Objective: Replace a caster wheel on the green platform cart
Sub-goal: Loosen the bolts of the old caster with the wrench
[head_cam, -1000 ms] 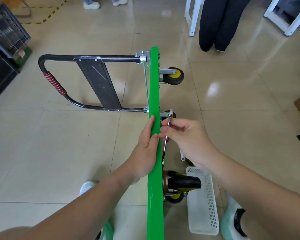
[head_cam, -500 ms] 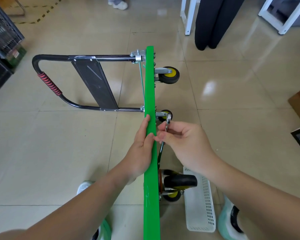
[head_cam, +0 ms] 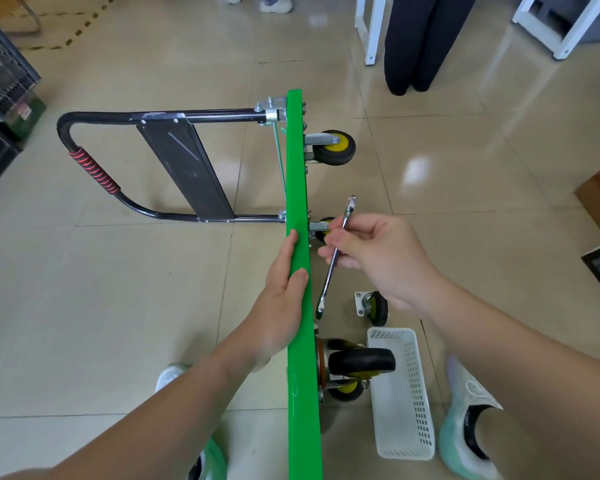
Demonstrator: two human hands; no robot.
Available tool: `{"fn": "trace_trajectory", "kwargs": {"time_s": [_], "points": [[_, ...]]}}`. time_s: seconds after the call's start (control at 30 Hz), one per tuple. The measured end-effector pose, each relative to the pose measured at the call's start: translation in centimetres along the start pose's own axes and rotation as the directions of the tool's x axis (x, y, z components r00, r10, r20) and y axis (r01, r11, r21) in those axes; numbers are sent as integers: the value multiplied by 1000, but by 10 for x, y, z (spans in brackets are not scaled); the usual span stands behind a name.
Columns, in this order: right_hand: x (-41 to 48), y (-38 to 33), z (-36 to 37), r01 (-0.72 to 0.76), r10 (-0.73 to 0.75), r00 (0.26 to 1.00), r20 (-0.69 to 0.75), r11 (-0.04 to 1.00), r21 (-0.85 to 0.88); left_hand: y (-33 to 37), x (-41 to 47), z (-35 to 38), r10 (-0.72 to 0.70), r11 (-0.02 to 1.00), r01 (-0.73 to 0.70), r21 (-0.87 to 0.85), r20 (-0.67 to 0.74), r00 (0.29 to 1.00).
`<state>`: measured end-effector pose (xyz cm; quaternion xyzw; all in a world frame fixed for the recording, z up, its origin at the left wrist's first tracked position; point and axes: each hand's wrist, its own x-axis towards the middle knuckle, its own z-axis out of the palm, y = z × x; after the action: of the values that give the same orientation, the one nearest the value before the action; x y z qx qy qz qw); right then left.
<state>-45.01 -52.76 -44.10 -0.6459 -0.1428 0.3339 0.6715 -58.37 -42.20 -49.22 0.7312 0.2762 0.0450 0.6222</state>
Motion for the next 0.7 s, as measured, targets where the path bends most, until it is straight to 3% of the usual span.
{"fn": "trace_trajectory", "kwargs": {"time_s": [0.33, 0.7], "points": [[27, 15, -1, -170, 169, 980, 108, 985, 0, 1, -1, -6, -24, 992, 32, -119, 68, 997], [35, 32, 1, -220, 228, 965, 131, 973, -71, 0, -2, -5, -46, 996, 51, -78, 69, 997]]}}
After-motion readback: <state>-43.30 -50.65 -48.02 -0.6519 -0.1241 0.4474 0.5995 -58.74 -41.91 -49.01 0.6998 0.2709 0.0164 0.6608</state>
